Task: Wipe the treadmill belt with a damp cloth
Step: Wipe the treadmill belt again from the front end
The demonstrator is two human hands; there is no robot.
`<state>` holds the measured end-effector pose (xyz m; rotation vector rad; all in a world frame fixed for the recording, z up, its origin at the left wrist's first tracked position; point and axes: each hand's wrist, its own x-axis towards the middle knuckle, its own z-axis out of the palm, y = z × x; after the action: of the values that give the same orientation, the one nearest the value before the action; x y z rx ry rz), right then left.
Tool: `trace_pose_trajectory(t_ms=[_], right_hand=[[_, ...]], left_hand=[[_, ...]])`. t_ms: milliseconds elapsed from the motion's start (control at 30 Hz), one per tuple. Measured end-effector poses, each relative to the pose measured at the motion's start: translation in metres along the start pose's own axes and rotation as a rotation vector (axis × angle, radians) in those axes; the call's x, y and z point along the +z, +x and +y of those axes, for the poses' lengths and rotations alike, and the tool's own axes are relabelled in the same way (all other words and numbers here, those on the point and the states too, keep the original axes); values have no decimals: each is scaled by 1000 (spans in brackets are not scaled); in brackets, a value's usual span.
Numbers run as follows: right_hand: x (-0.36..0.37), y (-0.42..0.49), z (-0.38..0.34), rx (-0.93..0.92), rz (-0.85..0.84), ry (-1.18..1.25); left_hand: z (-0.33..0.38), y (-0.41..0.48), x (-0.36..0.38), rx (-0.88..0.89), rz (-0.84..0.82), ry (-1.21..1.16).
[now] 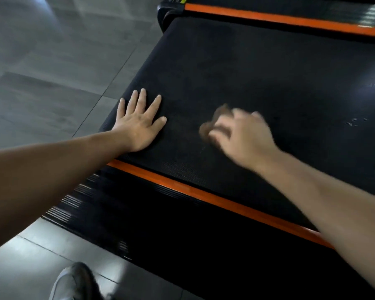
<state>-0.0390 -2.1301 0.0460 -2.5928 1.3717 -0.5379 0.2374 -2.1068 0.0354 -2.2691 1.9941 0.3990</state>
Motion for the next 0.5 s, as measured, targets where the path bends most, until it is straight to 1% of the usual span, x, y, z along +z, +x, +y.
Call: trace_pose_trajectory(t_ms=[33, 67, 100, 133, 200, 233, 267, 300, 333, 400, 467, 500], right_hand=[[-2, 11, 9, 109, 41, -22], [0, 14, 12, 173, 70, 2], [3, 11, 6, 177, 72, 38], [7, 2, -3, 139, 45, 87], [9, -27, -31, -43, -39, 193], [7, -36, -34, -106, -93, 196], [6, -33, -28, -143, -109, 162], [7, -21, -18, -146, -79, 99], [8, -2, -4, -108, -21, 22], [6, 38, 23, 72, 77, -67], [8, 50, 29, 214, 115, -52], [11, 43, 19, 215, 108, -33]], left_hand=[[1, -2, 1, 1, 0, 16], [1, -3, 1, -2, 11, 37], [1, -2, 2, -4, 23, 58], [2, -1, 2, -1, 26, 68], [1, -2, 4, 3, 31, 73], [1, -2, 5, 4, 42, 73], [0, -2, 6, 7, 47, 67], [0, -2, 7, 16, 49, 56], [0, -2, 7, 22, 57, 45], [0, -3, 7, 12, 87, 13], [2, 4, 6, 25, 140, -52], [4, 10, 5, 53, 174, -88]])
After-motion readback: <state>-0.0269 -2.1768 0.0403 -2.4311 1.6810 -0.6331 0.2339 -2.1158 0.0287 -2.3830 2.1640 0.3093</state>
